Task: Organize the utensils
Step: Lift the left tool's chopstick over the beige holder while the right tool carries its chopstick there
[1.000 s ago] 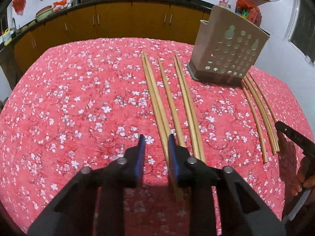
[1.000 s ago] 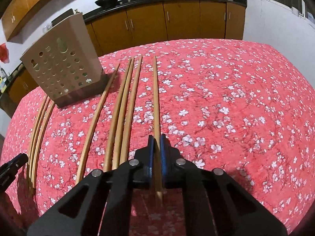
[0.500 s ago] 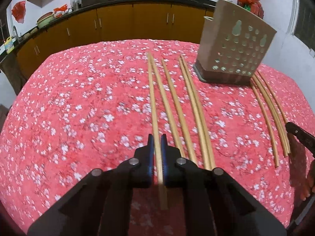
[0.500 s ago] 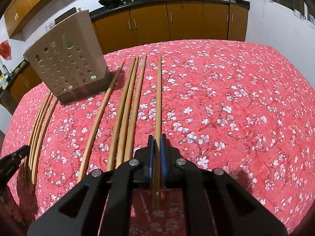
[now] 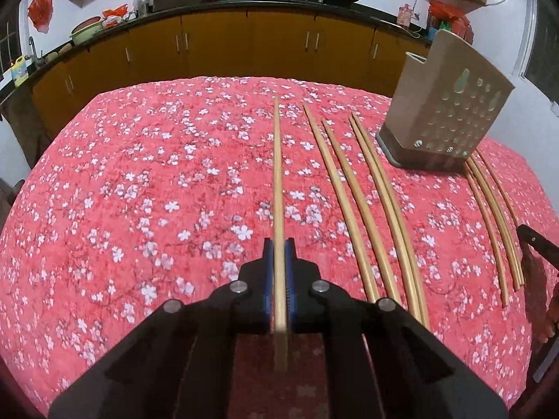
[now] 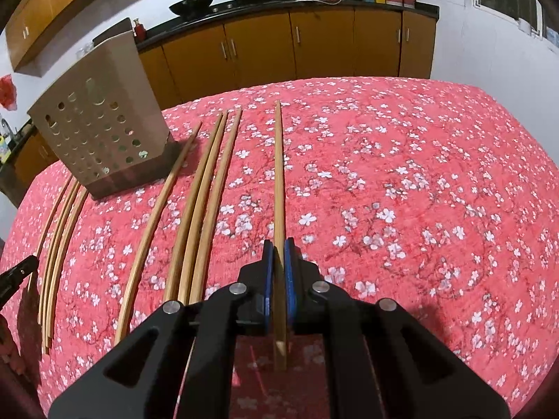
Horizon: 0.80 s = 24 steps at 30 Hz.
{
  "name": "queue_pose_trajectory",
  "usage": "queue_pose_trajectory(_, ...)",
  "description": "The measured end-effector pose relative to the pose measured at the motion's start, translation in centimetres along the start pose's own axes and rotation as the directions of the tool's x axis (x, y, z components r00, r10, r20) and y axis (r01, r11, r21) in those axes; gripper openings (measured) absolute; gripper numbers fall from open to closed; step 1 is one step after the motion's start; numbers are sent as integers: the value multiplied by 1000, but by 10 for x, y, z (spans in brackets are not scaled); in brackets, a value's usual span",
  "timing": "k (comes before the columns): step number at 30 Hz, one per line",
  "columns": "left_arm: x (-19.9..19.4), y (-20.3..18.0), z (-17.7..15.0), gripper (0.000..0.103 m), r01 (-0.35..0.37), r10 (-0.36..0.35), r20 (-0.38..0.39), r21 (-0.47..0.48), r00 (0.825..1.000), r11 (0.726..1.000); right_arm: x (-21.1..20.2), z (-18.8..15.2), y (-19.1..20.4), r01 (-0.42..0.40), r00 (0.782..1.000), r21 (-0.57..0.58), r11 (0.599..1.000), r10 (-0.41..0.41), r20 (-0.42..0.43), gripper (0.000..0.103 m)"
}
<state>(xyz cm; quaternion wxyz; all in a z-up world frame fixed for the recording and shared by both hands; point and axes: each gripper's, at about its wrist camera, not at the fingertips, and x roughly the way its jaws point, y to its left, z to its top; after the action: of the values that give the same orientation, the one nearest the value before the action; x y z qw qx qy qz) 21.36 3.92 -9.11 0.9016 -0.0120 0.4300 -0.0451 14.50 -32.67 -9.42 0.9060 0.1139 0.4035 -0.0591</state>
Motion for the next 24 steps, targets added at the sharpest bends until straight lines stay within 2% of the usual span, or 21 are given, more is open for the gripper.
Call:
queue_pose_trajectory(15, -19, -10, -26, 8, -30, 31, -1, 36, 1000, 999, -9, -6, 1, -2, 1000, -11, 1000, 2, -2, 7)
queue_pose_trajectory(18, -25, -10, -24, 8, -30, 31, -5, 41, 1000, 999, -26, -2, 0, -15, 999, -5, 1000, 16, 46, 7)
queue_pose_trajectory(24, -61, -4, -10, 8, -26, 22, 82, 43, 996, 999, -64, 16, -3, -30, 988, -7, 1000, 30, 149, 7)
